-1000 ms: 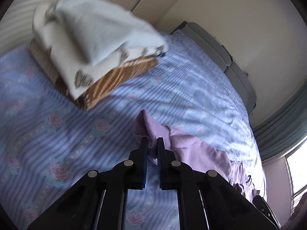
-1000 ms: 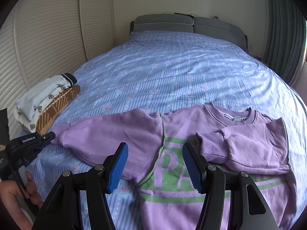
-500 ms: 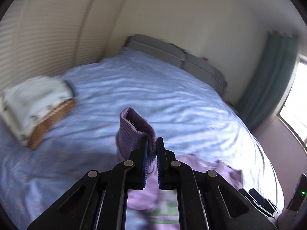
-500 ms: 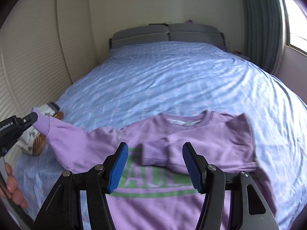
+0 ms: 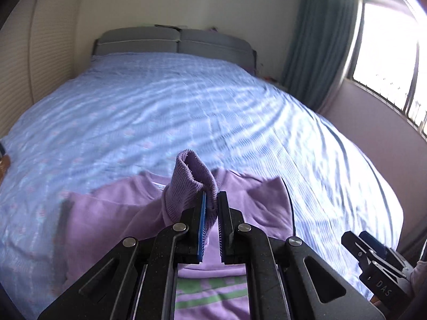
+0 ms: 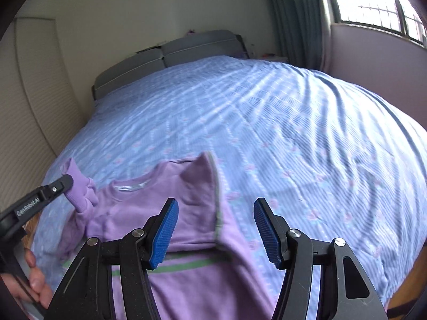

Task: Fold small clothes

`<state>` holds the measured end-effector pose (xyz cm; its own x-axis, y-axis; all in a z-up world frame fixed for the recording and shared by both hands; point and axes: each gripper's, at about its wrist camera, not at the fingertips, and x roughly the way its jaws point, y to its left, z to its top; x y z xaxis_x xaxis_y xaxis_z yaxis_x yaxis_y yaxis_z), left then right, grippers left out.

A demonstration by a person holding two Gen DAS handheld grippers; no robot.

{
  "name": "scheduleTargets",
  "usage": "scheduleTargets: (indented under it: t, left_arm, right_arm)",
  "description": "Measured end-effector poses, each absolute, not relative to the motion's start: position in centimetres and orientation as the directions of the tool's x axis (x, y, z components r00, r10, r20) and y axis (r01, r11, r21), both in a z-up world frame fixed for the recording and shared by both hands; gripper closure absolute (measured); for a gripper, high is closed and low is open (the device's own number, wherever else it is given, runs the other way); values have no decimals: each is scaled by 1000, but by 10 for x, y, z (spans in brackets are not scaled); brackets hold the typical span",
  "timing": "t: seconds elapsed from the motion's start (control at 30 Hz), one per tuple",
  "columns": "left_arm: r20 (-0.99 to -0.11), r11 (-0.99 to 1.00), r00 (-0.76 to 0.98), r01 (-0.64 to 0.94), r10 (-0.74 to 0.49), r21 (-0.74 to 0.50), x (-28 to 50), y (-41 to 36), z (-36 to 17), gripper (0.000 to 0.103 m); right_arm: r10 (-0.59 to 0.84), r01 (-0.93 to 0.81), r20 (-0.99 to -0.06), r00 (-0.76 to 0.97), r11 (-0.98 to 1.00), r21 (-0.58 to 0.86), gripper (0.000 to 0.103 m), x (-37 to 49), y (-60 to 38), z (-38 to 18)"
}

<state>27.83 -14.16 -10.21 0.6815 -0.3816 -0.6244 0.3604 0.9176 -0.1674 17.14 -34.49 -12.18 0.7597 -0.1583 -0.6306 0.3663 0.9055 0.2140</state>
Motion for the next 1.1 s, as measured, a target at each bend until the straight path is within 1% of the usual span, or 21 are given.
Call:
scheduleTargets:
  t: [0.07,0.27,0.43,0.53,0.6,0.63,0.67,0.7,0.73,0.77,0.9,1.1]
  left_arm:
    - [-641,914,670,383,-374,-132,278,-162,-111,93]
    - [-676,897,636,434,-373,-87,278,-205,-135,93]
    - [-696,888,617,456,-367,-63,278,-225,-151,93]
    - [-725,886,594,461,-348,-47,280,-227,-167,92]
    - [-734,886,588,462,-340,-40,279,-225,-173,88]
    - [-733,885,589,464,-339,-37,277,-224,-174,81]
    - [-729,886,596,463,-336,-30,273,-222,-172,70]
    - [-722,888,610,459,-327,-15,269,-219,-169,63]
    - [-713,891,625,454,-319,0,265,-215,-165,51]
    - [-697,895,649,446,-306,23,258,-207,-159,46]
    - [-689,908,668,418,-281,35,250,-174,-149,46]
    - [-706,954,687,295,-171,56,251,-95,-158,43]
  right_arm:
    - [-168,371,-632,756,906,203,43,167,-354,-129]
    - [-159,385,-650,743,896,221,43,160,-375,-153]
    - [-161,412,-669,726,880,235,43,155,-390,-169]
    - [-163,422,-677,718,875,237,43,154,-396,-175]
    - [-160,425,-683,713,873,239,43,153,-398,-177]
    - [-157,425,-685,711,873,240,43,154,-398,-178]
    - [-154,424,-687,710,873,243,43,154,-397,-179]
    - [-151,422,-688,710,873,243,43,155,-396,-179]
    - [-149,419,-688,711,875,243,43,156,-395,-178]
    - [-148,414,-686,713,878,241,43,157,-392,-176]
    - [-140,380,-667,732,896,229,43,163,-375,-163]
    - [-92,299,-647,756,929,217,43,183,-338,-148]
